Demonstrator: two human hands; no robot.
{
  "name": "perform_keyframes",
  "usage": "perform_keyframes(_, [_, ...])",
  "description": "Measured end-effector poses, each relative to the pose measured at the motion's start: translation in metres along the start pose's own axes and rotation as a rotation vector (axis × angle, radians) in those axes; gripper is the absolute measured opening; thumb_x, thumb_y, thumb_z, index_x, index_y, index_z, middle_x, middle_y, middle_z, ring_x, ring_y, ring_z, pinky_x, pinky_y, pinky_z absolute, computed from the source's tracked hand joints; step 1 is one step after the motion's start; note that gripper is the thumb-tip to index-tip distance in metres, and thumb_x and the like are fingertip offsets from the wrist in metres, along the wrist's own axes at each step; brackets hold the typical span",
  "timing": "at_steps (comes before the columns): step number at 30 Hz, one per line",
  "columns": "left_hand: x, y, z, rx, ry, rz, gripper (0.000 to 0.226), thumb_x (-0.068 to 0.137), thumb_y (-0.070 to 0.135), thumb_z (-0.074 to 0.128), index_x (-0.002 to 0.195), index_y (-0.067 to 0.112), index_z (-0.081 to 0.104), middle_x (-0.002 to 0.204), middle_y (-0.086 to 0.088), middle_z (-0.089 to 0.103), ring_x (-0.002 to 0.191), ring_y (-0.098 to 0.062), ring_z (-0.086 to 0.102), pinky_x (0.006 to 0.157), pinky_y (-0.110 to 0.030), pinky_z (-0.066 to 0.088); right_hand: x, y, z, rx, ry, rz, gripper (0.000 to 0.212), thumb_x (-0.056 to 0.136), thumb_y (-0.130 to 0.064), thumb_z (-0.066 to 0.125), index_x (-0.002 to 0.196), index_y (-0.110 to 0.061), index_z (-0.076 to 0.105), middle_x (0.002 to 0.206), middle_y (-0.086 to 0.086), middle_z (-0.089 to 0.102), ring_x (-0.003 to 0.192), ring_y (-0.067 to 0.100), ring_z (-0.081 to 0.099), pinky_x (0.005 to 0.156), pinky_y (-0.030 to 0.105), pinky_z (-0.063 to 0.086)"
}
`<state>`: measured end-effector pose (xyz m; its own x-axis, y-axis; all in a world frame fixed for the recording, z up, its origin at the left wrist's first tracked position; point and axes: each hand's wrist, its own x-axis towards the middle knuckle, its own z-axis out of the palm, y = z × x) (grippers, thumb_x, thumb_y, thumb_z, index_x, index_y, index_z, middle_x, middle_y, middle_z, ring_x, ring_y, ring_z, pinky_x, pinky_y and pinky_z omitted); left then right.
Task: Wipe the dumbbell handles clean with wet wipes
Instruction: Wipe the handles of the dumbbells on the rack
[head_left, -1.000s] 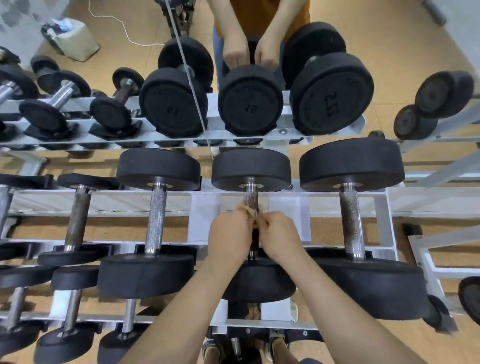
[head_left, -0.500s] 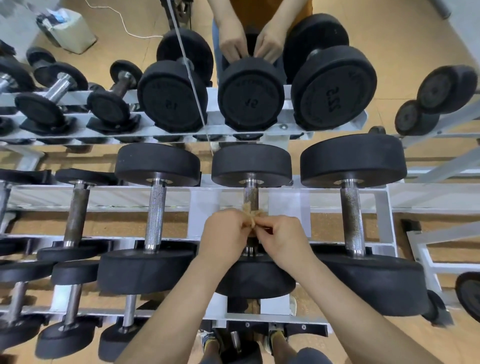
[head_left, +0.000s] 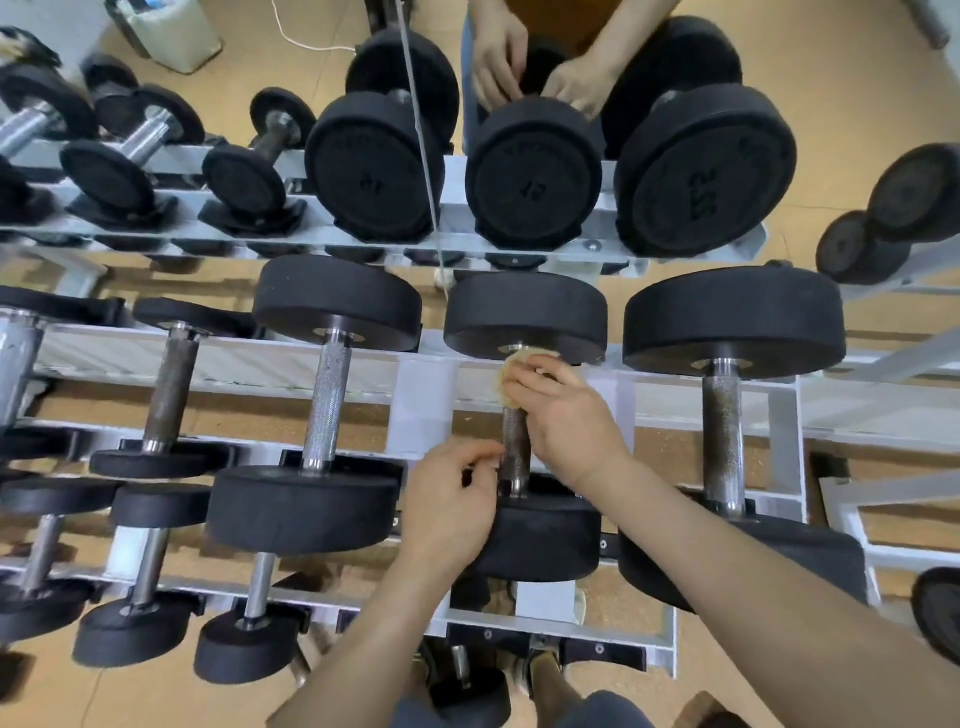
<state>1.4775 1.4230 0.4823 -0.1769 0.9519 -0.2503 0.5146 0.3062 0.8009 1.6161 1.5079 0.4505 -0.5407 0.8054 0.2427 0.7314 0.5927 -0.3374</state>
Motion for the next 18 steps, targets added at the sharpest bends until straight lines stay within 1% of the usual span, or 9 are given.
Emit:
perform_keyframes(3, [0.000,-0.002,0.000,-0.011,0.072,-0.041,0.028,0.087,0.003,0.053,0.092,0.021,0.075,0.096,0.014,0.067,0.098,-0.007,0.059,0.091,-0.022,0.043,-0.018,-0.001,0.004,0.205,-0.114,-0.040,0.039,0.079,-0.013,0.040,0.091,-0.011,0.077,0.105,0.002,0.072,0.112,0.019,0.055,0.098,0.026,0.045])
perform_keyframes(4, [0.000,-0.002,0.001,-0.015,0.087,-0.040,0.028,0.086,0.003,0.053,0.089,0.021,0.074,0.093,0.015,0.066,0.096,-0.007,0.059,0.089,-0.023,0.044,-0.021,-0.003,0.000,0.285,-0.170,-0.069,0.036,0.078,-0.014,0.042,0.086,-0.011,0.078,0.099,0.001,0.073,0.109,0.017,0.056,0.095,0.023,0.048])
perform_keyframes(6, [-0.002,-0.003,0.000,-0.026,0.128,-0.025,0.027,0.082,0.008,0.050,0.084,0.020,0.074,0.088,0.015,0.066,0.093,-0.009,0.059,0.086,-0.026,0.045,-0.015,-0.005,-0.009,0.358,-0.237,-0.169,0.030,0.074,-0.012,0.047,0.076,-0.013,0.076,0.087,-0.002,0.074,0.096,0.020,0.063,0.083,0.027,0.055])
perform_keyframes(8, [-0.002,-0.003,0.000,-0.036,0.148,-0.011,0.029,0.076,0.014,0.045,0.083,0.019,0.073,0.087,0.013,0.066,0.092,-0.011,0.059,0.085,-0.027,0.045,0.002,-0.003,-0.016,0.281,-0.218,-0.181,0.023,0.071,-0.003,0.055,0.079,-0.014,0.074,0.089,-0.001,0.073,0.091,0.023,0.065,0.081,0.031,0.055])
perform_keyframes(10, [-0.002,-0.004,0.001,-0.045,0.152,-0.006,0.031,0.073,0.015,0.043,0.083,0.018,0.073,0.087,0.011,0.066,0.091,-0.011,0.058,0.084,-0.026,0.044,0.025,0.008,-0.015,0.150,-0.132,-0.109,0.027,0.071,0.004,0.061,0.088,-0.012,0.074,0.098,0.001,0.072,0.097,0.023,0.063,0.088,0.030,0.052])
perform_keyframes(11, [-0.001,-0.004,0.001,-0.048,0.156,-0.002,0.031,0.072,0.014,0.043,0.082,0.018,0.072,0.086,0.011,0.066,0.090,-0.010,0.057,0.083,-0.024,0.043,0.033,0.010,-0.012,0.115,-0.167,-0.082,0.027,0.073,0.006,0.060,0.090,-0.012,0.073,0.100,0.002,0.071,0.100,0.023,0.062,0.090,0.031,0.051])
perform_keyframes(15, [-0.002,-0.007,0.002,-0.029,0.196,0.036,0.031,0.069,0.010,0.043,0.081,0.016,0.071,0.085,0.008,0.063,0.089,-0.012,0.055,0.082,-0.025,0.042,0.019,0.001,-0.005,0.043,-0.543,-0.137,0.033,0.066,0.004,0.062,0.083,-0.023,0.072,0.092,-0.002,0.068,0.093,0.023,0.061,0.079,0.036,0.052])
perform_keyframes(16, [-0.001,-0.008,0.003,-0.025,0.200,0.041,0.031,0.069,0.010,0.043,0.081,0.016,0.070,0.086,0.008,0.063,0.089,-0.013,0.054,0.082,-0.026,0.042,0.009,-0.005,-0.008,0.069,-0.630,-0.131,0.035,0.068,0.003,0.063,0.087,-0.024,0.073,0.098,-0.001,0.068,0.097,0.024,0.061,0.081,0.037,0.053])
perform_keyframes(18, [-0.001,-0.009,0.003,-0.024,0.205,0.034,0.030,0.069,0.010,0.043,0.081,0.016,0.070,0.085,0.008,0.062,0.088,-0.015,0.054,0.081,-0.029,0.043,-0.001,-0.009,-0.015,0.192,-0.703,-0.111,0.037,0.075,0.006,0.060,0.096,-0.020,0.076,0.109,0.001,0.069,0.107,0.024,0.061,0.090,0.038,0.051])
